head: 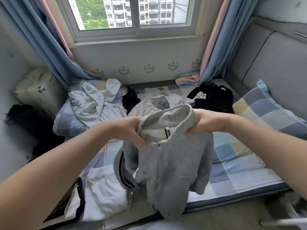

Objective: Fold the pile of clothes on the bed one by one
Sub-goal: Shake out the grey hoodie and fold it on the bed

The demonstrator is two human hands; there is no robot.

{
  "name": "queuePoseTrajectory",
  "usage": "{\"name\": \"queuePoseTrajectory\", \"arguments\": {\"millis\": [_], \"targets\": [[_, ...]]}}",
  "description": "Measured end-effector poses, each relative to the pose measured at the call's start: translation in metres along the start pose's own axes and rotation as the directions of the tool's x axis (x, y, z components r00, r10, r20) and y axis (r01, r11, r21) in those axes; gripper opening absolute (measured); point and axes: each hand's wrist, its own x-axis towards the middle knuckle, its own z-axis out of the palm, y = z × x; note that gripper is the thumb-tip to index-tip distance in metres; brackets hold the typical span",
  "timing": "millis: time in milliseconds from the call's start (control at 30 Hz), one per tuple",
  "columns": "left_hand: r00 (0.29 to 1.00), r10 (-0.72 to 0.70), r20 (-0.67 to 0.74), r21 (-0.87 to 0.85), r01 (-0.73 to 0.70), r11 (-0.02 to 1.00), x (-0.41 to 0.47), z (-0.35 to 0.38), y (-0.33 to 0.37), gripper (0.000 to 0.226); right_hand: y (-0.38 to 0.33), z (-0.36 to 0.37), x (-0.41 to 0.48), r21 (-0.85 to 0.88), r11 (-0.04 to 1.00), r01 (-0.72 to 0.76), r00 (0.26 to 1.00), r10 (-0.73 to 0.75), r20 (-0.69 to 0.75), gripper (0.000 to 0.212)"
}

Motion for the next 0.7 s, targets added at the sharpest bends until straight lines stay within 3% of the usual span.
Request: {"name": "queuePoseTrajectory", "arguments": {"millis": [100, 167, 233, 300, 367, 467, 567, 700], "targets": [[0.995, -0.054, -0.082, 0.297, 0.077, 0.952, -0.011, 0.031, 0.017, 0.02, 0.004, 0.001, -0.021, -0.175, 0.984, -0.034, 0.992, 0.011, -0.129, 0.024], [0.979, -0.076, -0.19, 0.344, 0.139, 0.929, -0.015, 0.051, 0.025, 0.011, 0.013, 0.0, -0.04, -0.245, 0.967, -0.069, 0.984, 0.025, -0.179, 0.017], [0.96, -0.096, -0.264, 0.206, 0.153, 0.966, -0.024, 0.072, 0.03, 0.026, 0.024, -0.001, -0.066, -0.309, 0.944, -0.112, 0.978, 0.05, -0.202, 0.016], [0.945, -0.116, -0.307, -0.047, 0.107, 0.993, -0.037, 0.1, 0.038, 0.056, 0.036, -0.001, -0.098, -0.36, 0.918, -0.166, 0.97, 0.086, -0.227, 0.023], [0.918, -0.13, -0.376, -0.205, 0.054, 0.977, -0.049, 0.136, 0.05, 0.067, 0.053, 0.002, -0.13, -0.424, 0.886, -0.19, 0.97, 0.101, -0.222, 0.024], [0.855, -0.107, -0.508, -0.151, 0.034, 0.988, -0.066, 0.179, 0.071, 0.047, 0.08, 0.005, -0.177, -0.507, 0.841, -0.192, 0.971, 0.088, -0.223, 0.015], [0.84, -0.081, -0.536, -0.075, 0.048, 0.996, -0.086, 0.199, 0.097, 0.045, 0.101, 0.005, -0.218, -0.5, 0.847, -0.181, 0.965, 0.056, -0.255, 0.01], [0.864, -0.087, -0.496, 0.004, 0.102, 0.995, -0.113, 0.2, 0.126, 0.038, 0.111, -0.002, -0.262, -0.467, 0.87, -0.159, 0.945, -0.002, -0.326, 0.031]]}}
